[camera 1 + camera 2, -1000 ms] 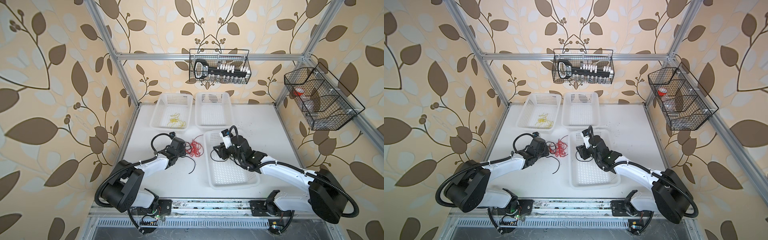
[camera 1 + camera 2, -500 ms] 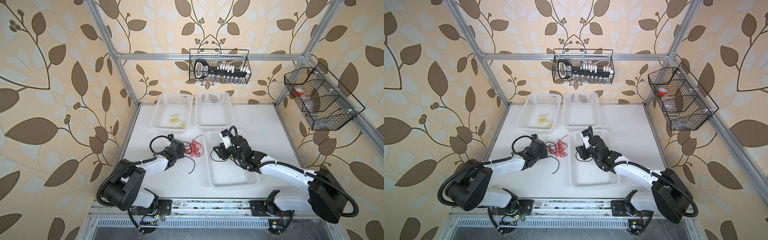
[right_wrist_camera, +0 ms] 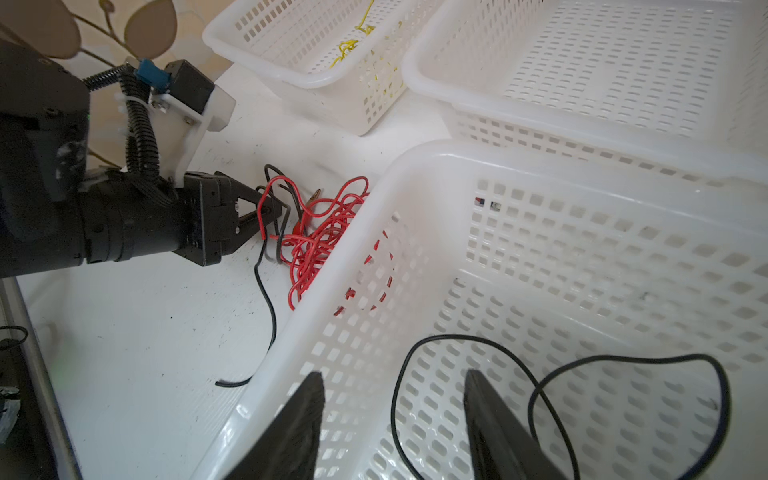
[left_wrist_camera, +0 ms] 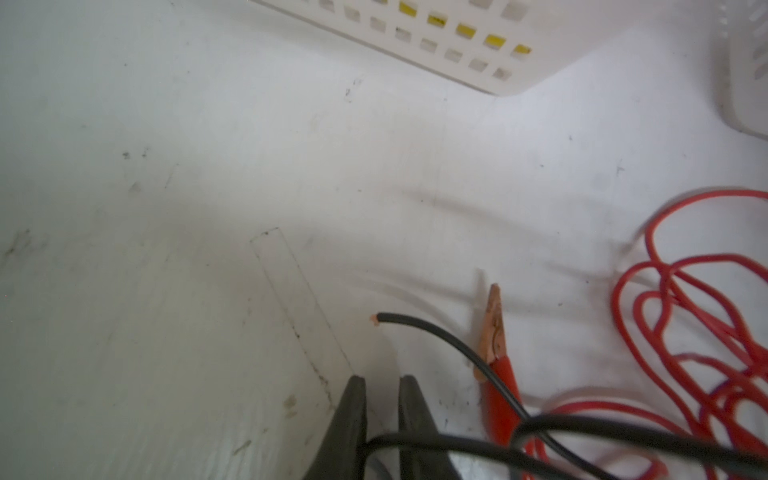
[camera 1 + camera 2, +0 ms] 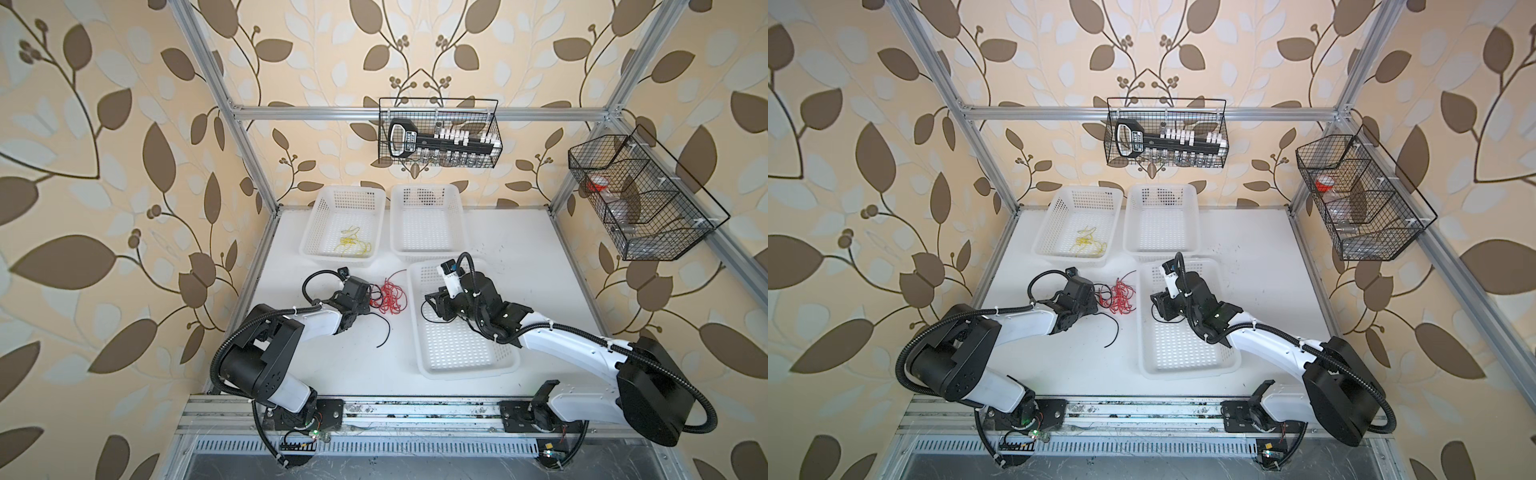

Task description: Untangle the cables

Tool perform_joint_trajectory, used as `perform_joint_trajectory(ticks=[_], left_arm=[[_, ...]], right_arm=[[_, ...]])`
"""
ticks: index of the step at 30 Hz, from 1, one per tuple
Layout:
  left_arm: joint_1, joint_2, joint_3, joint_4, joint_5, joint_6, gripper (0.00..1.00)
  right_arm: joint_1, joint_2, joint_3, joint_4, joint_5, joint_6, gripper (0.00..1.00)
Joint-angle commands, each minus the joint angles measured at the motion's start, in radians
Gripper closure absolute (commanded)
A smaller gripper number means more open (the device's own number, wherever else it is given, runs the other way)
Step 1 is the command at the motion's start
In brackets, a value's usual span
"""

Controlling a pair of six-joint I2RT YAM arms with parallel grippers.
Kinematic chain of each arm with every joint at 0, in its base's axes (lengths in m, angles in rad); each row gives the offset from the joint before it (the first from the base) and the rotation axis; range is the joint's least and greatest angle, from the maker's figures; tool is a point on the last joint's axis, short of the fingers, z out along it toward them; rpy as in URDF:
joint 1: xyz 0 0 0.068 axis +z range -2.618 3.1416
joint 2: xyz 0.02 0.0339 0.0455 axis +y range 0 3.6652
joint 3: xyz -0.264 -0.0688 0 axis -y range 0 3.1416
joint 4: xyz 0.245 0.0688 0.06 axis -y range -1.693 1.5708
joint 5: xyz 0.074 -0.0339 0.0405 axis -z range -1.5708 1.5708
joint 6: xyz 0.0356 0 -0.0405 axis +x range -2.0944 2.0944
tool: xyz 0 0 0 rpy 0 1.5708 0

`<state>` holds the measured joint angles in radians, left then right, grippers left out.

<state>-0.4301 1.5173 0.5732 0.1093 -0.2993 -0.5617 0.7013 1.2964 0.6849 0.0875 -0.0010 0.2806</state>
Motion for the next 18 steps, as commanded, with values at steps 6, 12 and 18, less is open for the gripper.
perform_joint_trajectory(ticks=[6,12,18], left_arm=[[0.01,-0.124,0.025,-0.068,-0.069,-0.012,1.0],[0.01,-0.309,0.005,-0.165,-0.123,-0.006,1.0],[0.008,-0.486,0.0,-0.262,-0.16,0.004,1.0]], right_arm=[[0.011,0.011,0.025,0.009,-0.008,0.006,0.45],[0.014,0.03,0.03,0.024,-0.023,0.009,0.45],[0.025,0.049,0.051,0.035,-0.048,0.006,0.45]])
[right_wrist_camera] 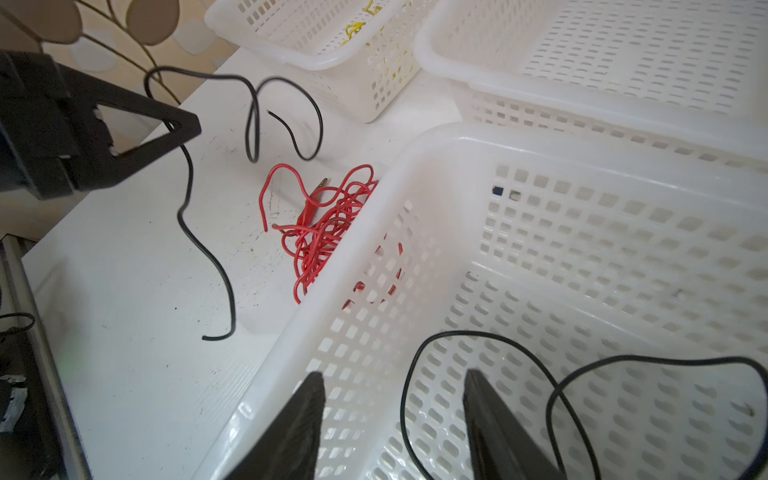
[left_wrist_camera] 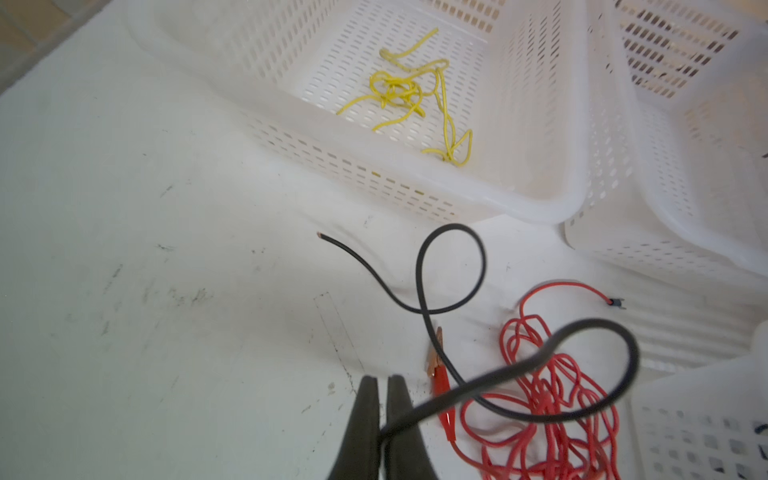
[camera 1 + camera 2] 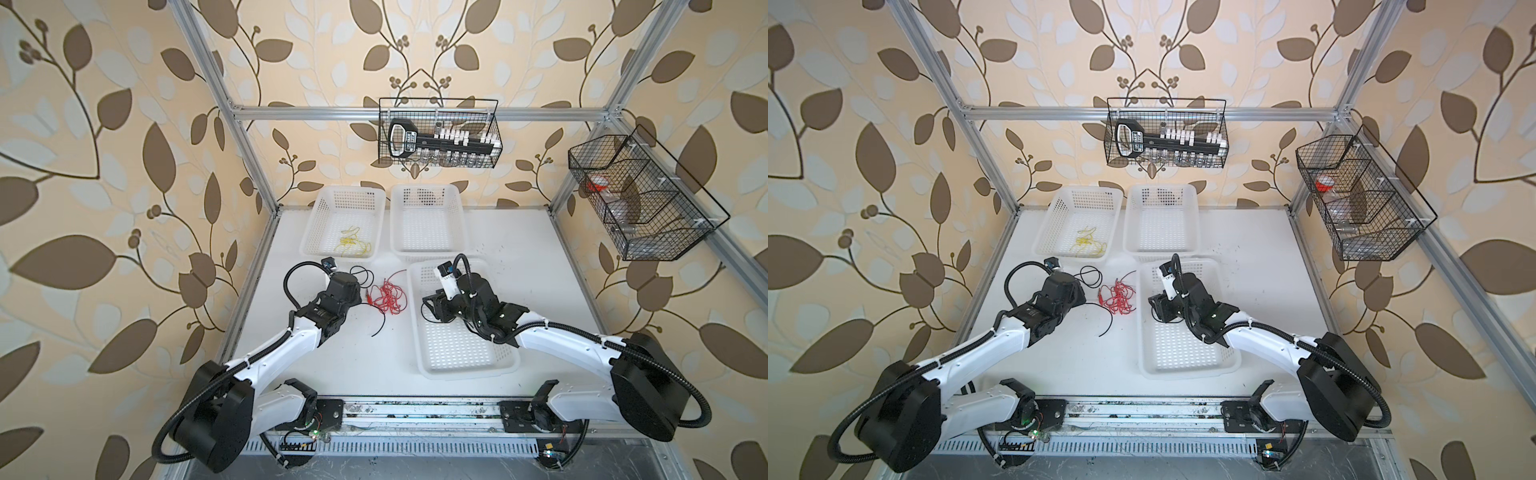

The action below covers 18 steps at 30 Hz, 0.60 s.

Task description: Untangle the cables

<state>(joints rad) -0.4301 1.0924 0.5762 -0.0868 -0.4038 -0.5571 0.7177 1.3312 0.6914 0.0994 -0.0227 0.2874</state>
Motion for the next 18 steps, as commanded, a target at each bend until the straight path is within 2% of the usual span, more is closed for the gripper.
perform_joint_trajectory(ticks=[1,9,18], left_arm=[[0.008,-0.092,-0.006,-0.071,-0.05,0.002,1.0],[0.008,-0.249,-0.018,-0.021,0.106,0.038,1.0],[0.008,-0.234,-0.007,0.05,0.303,0.076,1.0]], right_arm=[[0.011,0.016,0.051,0.023,-0.028,-0.003,0.45],[0.028,0.02,0.093,0.04,-0.08,-0.031,0.45],[0.041,-0.007,0.151,0.109,-0.241,-0.055,0.42]])
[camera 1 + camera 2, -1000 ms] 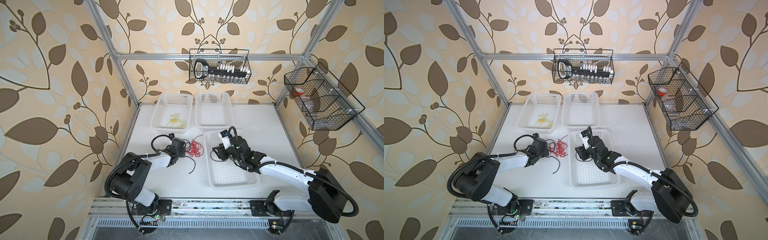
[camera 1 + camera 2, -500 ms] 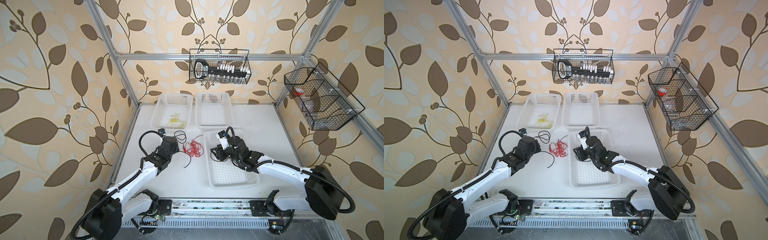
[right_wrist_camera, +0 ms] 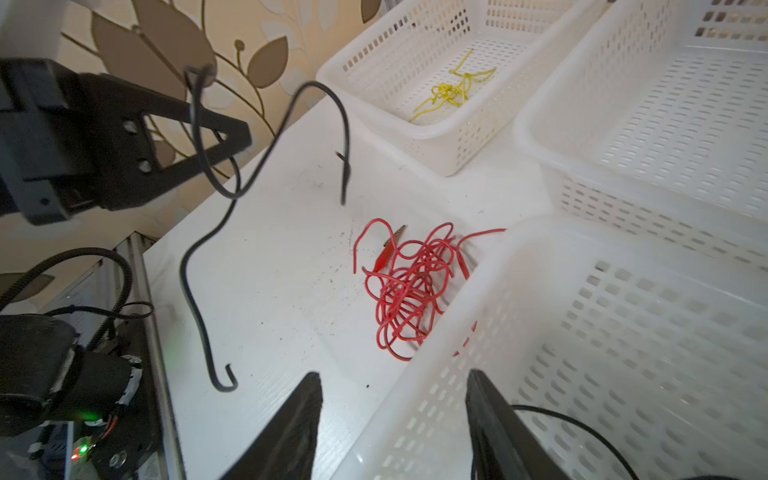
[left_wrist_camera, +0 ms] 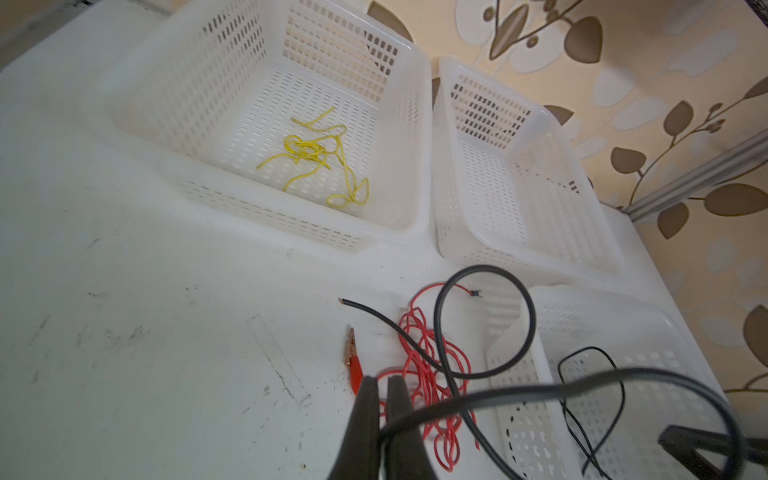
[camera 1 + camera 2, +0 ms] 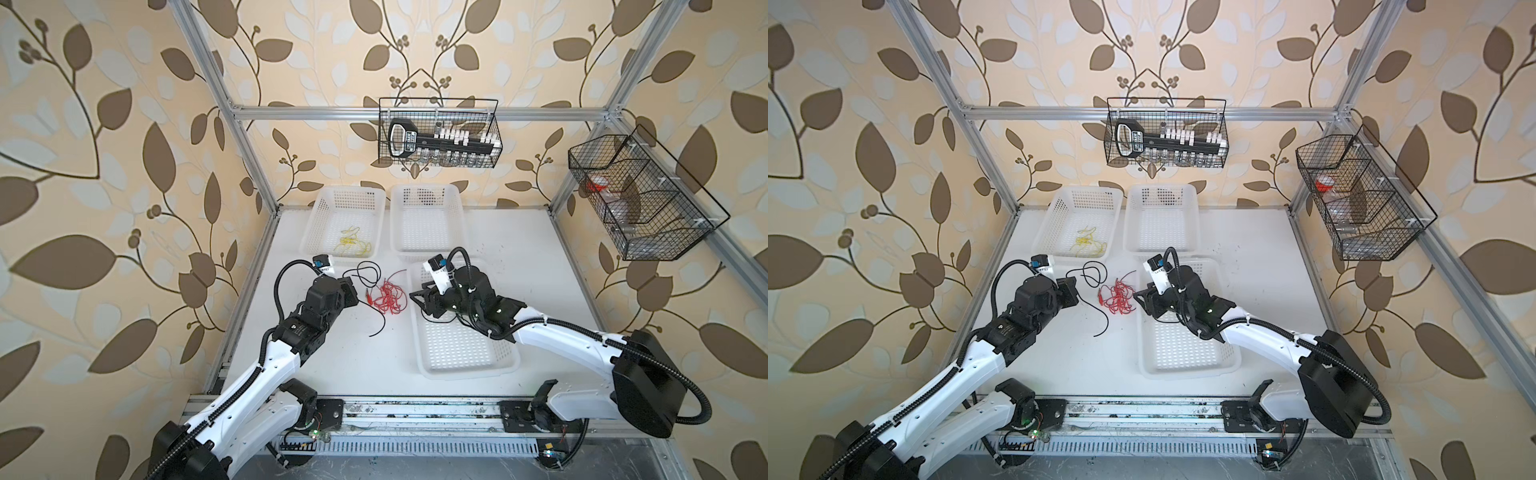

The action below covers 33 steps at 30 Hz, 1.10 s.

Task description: Untangle the cables

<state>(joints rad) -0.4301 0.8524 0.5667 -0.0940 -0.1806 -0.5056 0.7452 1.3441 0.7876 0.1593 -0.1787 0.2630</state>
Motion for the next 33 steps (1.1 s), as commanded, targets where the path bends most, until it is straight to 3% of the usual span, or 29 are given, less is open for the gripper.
perform_joint_trajectory(ticks=[1,11,22,26,33], left_arm=[[0.007,0.013,0.002,0.065,0.095,0.026,1.0],[-0.021,0.031,0.021,0.086,0.171,0.041,1.0],[-0.047,-0.005,0.011,0.106,0.228,0.015,1.0],[-0.046,-0.012,0.005,0.109,0.226,0.011,1.0],[-0.047,-0.006,-0.004,0.13,0.221,0.006,1.0]], right_arm=[[0.019,-0.019,0.074,0.049,-0.108,-0.038,0.42],[0.064,0.068,0.215,0.029,-0.136,-0.039,0.4],[0.088,0.161,0.283,0.03,-0.112,-0.021,0.46],[0.09,0.17,0.289,0.036,-0.11,-0.019,0.57],[0.089,0.162,0.293,0.036,-0.116,-0.022,0.9]])
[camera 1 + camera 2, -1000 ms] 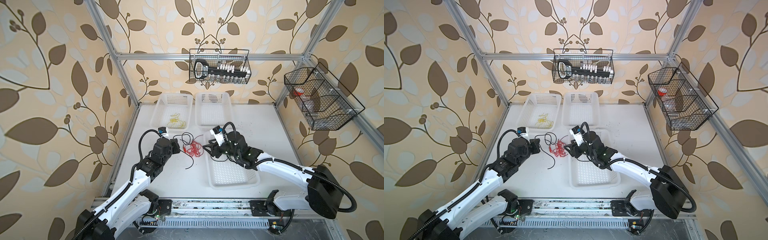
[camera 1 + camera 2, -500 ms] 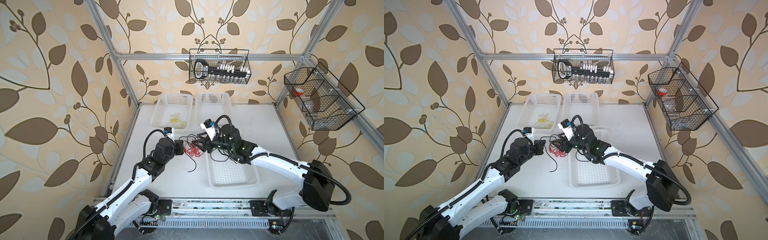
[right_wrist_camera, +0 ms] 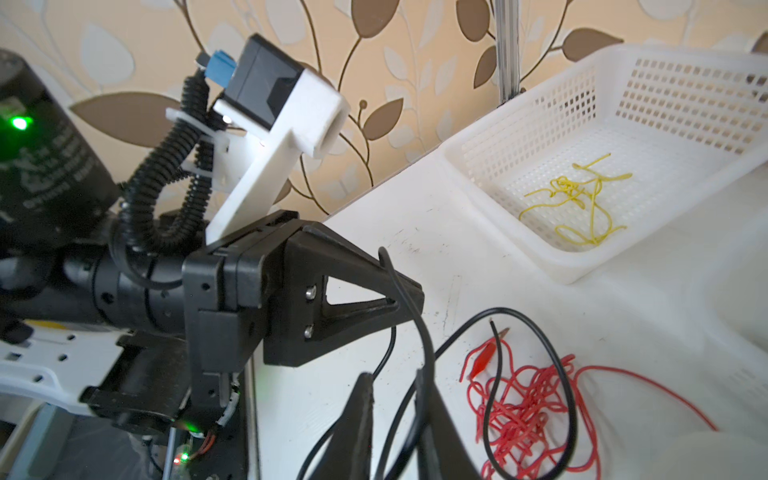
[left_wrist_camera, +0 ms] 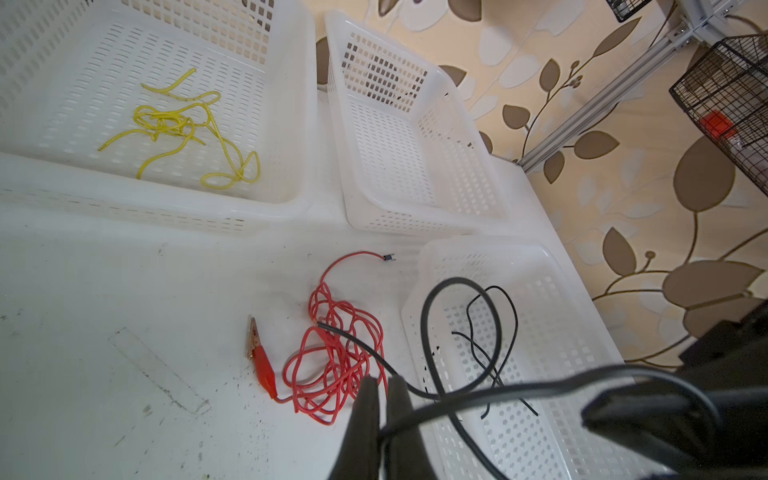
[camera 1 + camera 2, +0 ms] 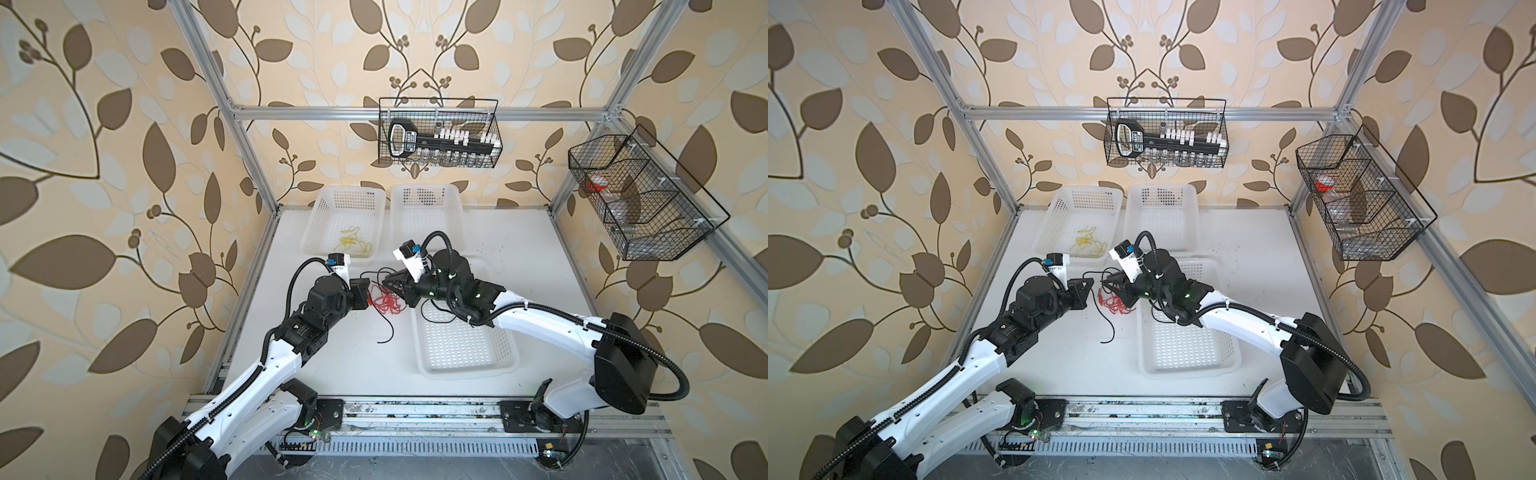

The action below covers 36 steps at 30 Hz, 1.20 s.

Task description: Untangle the cables

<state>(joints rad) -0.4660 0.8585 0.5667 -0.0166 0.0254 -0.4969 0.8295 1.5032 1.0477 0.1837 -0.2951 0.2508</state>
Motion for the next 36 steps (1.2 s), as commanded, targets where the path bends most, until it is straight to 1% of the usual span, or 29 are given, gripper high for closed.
perform_joint_trajectory(ticks=[1,3,5,6,8,13,15,17,19,22,25,31,34,36], left_arm=[[-0.011,-0.013,-0.003,0.053,0.014,-0.003,1.0],[-0.01,-0.015,-0.004,0.055,0.014,-0.002,0.99],[-0.011,-0.017,-0.006,0.055,0.013,-0.002,0.92],[-0.011,-0.018,-0.004,0.054,0.009,-0.001,0.86],[-0.011,-0.023,-0.004,0.048,-0.001,0.003,0.78],[-0.011,-0.033,-0.006,0.047,-0.009,0.008,0.5],[-0.01,-0.033,-0.005,0.045,-0.011,0.013,0.47],[-0.011,-0.033,-0.001,0.04,-0.013,0.016,0.4],[-0.011,-0.035,0.0,0.035,-0.017,0.017,0.29],[-0.01,-0.041,-0.003,0.032,-0.026,0.018,0.18],[-0.011,-0.042,-0.012,0.029,-0.041,0.02,0.11],[-0.011,-0.028,-0.025,0.021,-0.075,0.016,0.02],[-0.011,-0.016,-0.028,0.012,-0.093,0.009,0.01],[-0.011,-0.008,-0.028,0.007,-0.097,0.009,0.01]], right_arm=[[0.003,-0.001,0.032,0.01,0.002,-0.012,0.93],[0.003,-0.009,0.028,0.008,0.004,-0.018,0.98],[0.004,-0.02,0.024,0.006,0.007,-0.026,1.0],[0.003,-0.029,0.02,0.005,0.014,-0.032,1.0],[0.003,-0.05,0.008,0.007,0.035,-0.043,1.0],[-0.001,-0.121,-0.024,0.009,0.089,-0.068,1.0],[-0.012,-0.153,-0.043,0.019,0.102,-0.067,1.0],[-0.032,-0.193,-0.065,0.039,0.108,-0.058,1.0],[-0.058,-0.236,-0.09,0.049,0.12,-0.048,1.0],[-0.097,-0.3,-0.124,0.05,0.15,-0.045,1.0],[-0.139,-0.365,-0.156,0.05,0.169,-0.044,1.0],[-0.206,-0.477,-0.206,-0.007,0.225,-0.068,1.0],[-0.212,-0.521,-0.226,-0.055,0.28,-0.09,1.0],[-0.22,-0.547,-0.243,-0.068,0.285,-0.085,1.0]])
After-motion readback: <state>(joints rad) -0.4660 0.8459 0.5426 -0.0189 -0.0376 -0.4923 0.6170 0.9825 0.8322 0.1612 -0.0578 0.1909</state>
